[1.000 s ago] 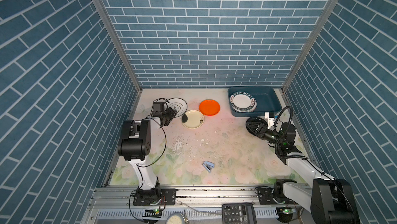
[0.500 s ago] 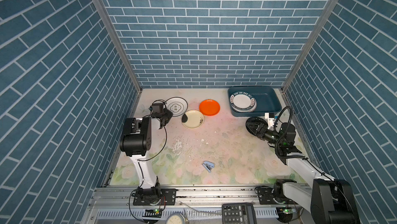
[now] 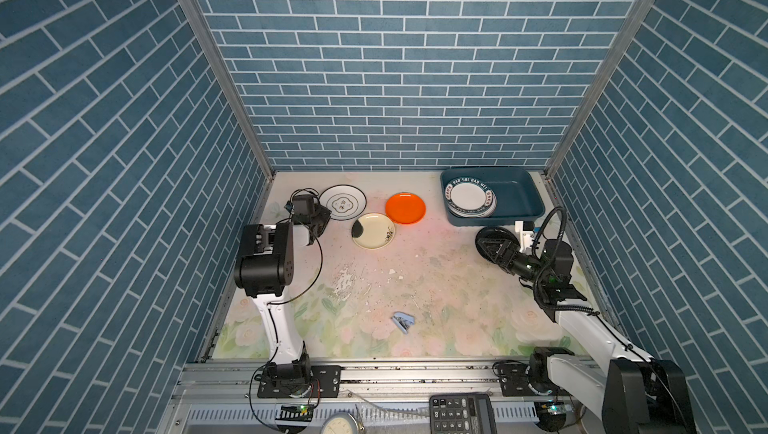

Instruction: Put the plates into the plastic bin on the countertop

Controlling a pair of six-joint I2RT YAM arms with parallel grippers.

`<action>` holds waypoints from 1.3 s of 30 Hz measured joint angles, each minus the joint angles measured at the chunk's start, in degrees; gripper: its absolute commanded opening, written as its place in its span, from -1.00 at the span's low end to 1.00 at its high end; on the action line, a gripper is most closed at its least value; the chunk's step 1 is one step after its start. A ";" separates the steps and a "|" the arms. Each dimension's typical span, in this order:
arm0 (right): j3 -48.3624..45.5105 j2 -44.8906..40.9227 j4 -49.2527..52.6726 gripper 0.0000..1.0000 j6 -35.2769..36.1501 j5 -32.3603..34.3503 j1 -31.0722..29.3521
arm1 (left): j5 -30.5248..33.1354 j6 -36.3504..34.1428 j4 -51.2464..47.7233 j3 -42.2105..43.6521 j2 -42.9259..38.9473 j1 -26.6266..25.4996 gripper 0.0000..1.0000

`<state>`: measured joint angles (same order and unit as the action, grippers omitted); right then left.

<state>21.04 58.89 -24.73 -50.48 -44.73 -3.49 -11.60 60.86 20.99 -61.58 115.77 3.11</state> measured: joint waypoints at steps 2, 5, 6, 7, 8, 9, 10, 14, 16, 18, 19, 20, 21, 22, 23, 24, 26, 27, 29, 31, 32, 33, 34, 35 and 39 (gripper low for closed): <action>0.00 -0.31 0.37 0.57 0.42 0.50 0.00 | -0.02 0.33 -0.46 -0.09 0.07 0.00 -1.00; 0.00 -0.83 0.76 0.57 1.05 1.05 0.00 | -0.09 0.68 -0.70 -0.59 0.17 0.02 -1.00; 0.00 -0.85 0.81 0.57 1.11 1.16 0.00 | -0.13 0.83 -0.72 -0.66 0.17 0.00 -1.00; 0.00 -0.85 0.87 0.57 1.29 1.25 0.00 | -0.20 0.98 -0.72 -0.70 0.17 0.00 -1.00; 0.00 -0.85 1.01 0.57 1.31 1.31 0.00 | -0.26 1.14 -0.70 -0.72 0.17 0.00 -1.00; 0.00 -0.85 1.16 0.57 1.36 1.38 0.00 | -0.31 1.22 -0.72 -0.72 0.17 0.00 -1.00; 0.00 -0.85 1.36 0.57 1.36 1.44 0.00 | -0.39 1.27 -0.74 -0.72 0.04 0.00 -1.00; 0.00 -0.85 1.84 0.57 1.42 1.51 0.00 | -0.46 0.63 -1.73 -0.09 -1.77 -0.04 -1.00; 0.00 -0.85 2.10 0.57 1.46 1.68 0.00 | -0.42 -0.13 -2.86 1.49 -3.85 -0.04 -1.00; 0.00 -0.85 2.49 0.57 1.49 1.84 0.00 | -0.11 -0.59 -4.02 3.74 -6.58 -0.04 -1.00; 0.00 -0.85 2.71 0.57 1.51 1.92 0.00 | -0.02 -0.92 -4.26 5.11 -8.20 -0.04 -1.00; 0.00 -0.79 2.89 0.57 1.64 1.97 0.00 | 0.02 -1.11 -4.57 6.47 -9.79 -0.04 -1.00; 0.00 -0.66 2.95 0.58 1.84 1.99 0.00 | 0.04 -1.25 -4.83 7.80 -11.41 -0.04 -1.00; 0.00 -0.37 2.93 0.59 1.92 1.99 0.00 | 0.04 -1.31 -4.83 9.27 -13.18 -0.15 -1.00; 0.00 0.02 2.93 0.60 1.95 1.97 0.00 | 0.13 -1.33 -4.81 10.82 -14.95 -0.37 -1.00; 0.00 0.42 2.93 0.60 1.92 1.95 0.00 | 0.22 -1.36 -4.90 12.15 -16.74 -0.70 -1.00; 0.00 1.42 2.93 0.61 1.90 1.90 0.00 | 0.87 -1.46 -5.31 15.30 -21.27 -1.92 -1.00; 0.00 1.79 2.93 0.61 1.86 1.90 0.00 | 1.14 -1.57 -5.75 16.46 -23.41 -2.62 -1.00; 0.00 2.34 2.95 0.61 1.84 1.90 0.00 | 1.70 -1.99 -6.45 19.04 -28.55 -4.15 -1.00; 0.00 2.45 2.95 0.61 1.84 1.92 0.00 | 1.92 -2.56 -7.37 20.98 -33.59 -5.38 -1.00; 0.00 2.47 2.91 0.61 1.84 1.95 0.00 | 2.03 -2.89 -7.63 21.90 -36.00 -5.81 -1.00; 0.00 2.47 2.93 0.59 1.84 1.97 0.00 | 2.21 -3.10 -8.04 22.73 -38.25 -6.08 -1.00; 0.00 2.49 2.95 0.56 1.86 2.01 0.00 | 2.47 -3.45 -8.79 23.65 -40.96 -6.23 -1.00; 0.00 2.51 2.97 0.56 1.86 2.08 0.00 | 2.84 -3.78 -9.68 24.46 -43.54 -6.45 -1.00; 0.04 2.49 3.67 0.59 1.90 2.93 0.00 | 4.09 -5.03 -13.55 26.64 -52.37 -7.41 -1.00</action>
<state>21.08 61.39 -21.06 -48.58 -41.80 -3.49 -7.51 55.83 7.44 -34.94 63.40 -4.29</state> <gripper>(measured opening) 0.783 0.085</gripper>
